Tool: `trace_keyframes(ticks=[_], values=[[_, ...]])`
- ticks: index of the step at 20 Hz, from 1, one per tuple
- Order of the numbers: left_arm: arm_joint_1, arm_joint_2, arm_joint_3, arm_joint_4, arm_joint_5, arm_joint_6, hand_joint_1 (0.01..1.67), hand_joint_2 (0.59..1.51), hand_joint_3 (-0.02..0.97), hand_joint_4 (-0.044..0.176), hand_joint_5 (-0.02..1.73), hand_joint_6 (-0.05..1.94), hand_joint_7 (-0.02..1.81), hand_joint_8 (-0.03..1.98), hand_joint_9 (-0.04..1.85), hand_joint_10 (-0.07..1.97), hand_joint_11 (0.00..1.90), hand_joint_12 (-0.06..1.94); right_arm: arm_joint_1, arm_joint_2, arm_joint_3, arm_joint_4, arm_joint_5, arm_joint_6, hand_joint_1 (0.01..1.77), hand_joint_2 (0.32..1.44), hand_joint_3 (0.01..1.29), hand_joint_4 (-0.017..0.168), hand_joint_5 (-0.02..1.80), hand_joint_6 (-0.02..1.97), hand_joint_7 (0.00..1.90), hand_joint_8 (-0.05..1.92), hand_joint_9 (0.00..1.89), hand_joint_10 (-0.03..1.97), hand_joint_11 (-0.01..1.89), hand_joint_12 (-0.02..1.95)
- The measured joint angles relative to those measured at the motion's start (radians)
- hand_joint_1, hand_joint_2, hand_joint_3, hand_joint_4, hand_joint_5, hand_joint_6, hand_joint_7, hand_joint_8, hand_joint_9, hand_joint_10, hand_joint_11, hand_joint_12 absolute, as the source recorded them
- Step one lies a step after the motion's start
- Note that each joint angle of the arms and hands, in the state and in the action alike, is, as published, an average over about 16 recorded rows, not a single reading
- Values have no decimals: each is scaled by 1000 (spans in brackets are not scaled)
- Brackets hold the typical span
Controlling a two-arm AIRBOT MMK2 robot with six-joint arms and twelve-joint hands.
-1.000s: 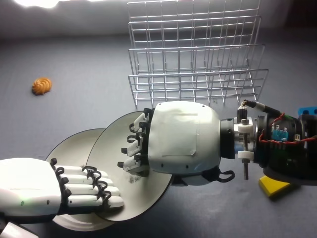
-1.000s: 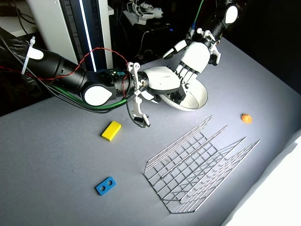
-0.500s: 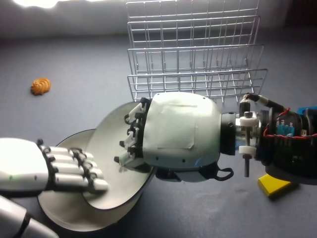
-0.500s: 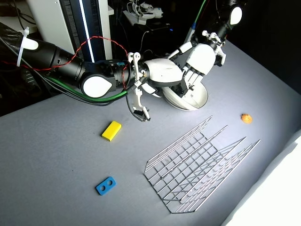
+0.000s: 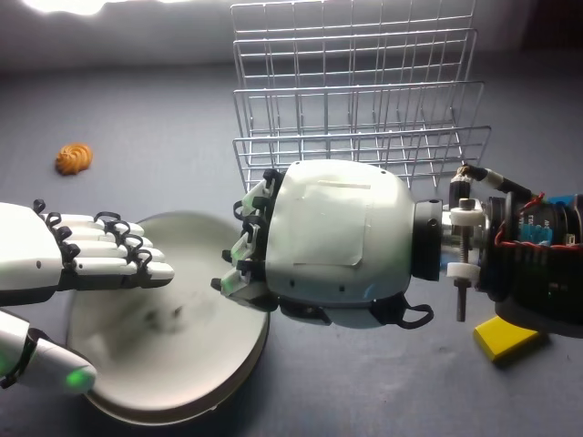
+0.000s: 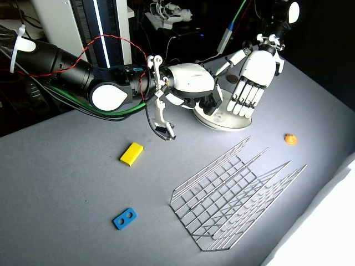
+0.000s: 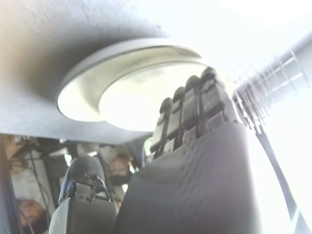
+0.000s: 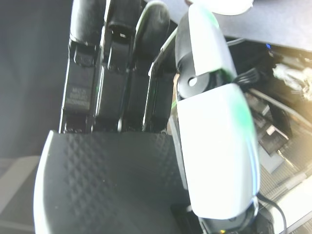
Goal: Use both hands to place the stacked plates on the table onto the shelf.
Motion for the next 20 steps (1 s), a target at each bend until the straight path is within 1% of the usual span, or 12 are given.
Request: trace_keyframes(ticks=[5, 10, 12, 17, 20], values=[[-5, 5, 21, -1, -22, -1, 21, 1184, 10, -1, 20, 16, 19, 7, 21, 8, 16, -4, 0, 2, -2, 1, 1, -2, 1222, 1090, 15, 17, 923, 1110, 1038, 870, 1290, 45, 890, 1092], [-7, 9, 48, 26, -60, -1, 21, 1183, 9, -1, 21, 16, 19, 7, 21, 8, 16, 4, -1, 2, -2, 1, 1, -5, 1220, 1096, 15, 17, 919, 1111, 1033, 868, 1278, 39, 862, 1101], [-7, 11, 61, 38, -79, -1, 21, 1182, 9, -1, 21, 16, 20, 8, 21, 8, 16, 5, -1, 2, -2, 1, 1, -6, 1208, 1098, 15, 15, 906, 1090, 1024, 784, 1251, 34, 828, 1113], [-7, 15, 90, 73, -127, -2, 21, 1180, 9, 0, 21, 16, 25, 7, 21, 8, 16, 9, -2, 2, -2, 1, 3, -9, 1168, 1084, 15, 10, 856, 821, 995, 499, 1152, 21, 719, 1139], [-6, 17, 108, 101, -161, -1, 22, 1181, 9, 0, 21, 16, 25, 7, 21, 8, 16, 9, -2, 2, -2, 1, 3, -10, 1143, 1072, 14, 7, 814, 635, 946, 341, 1059, 14, 612, 1165]])
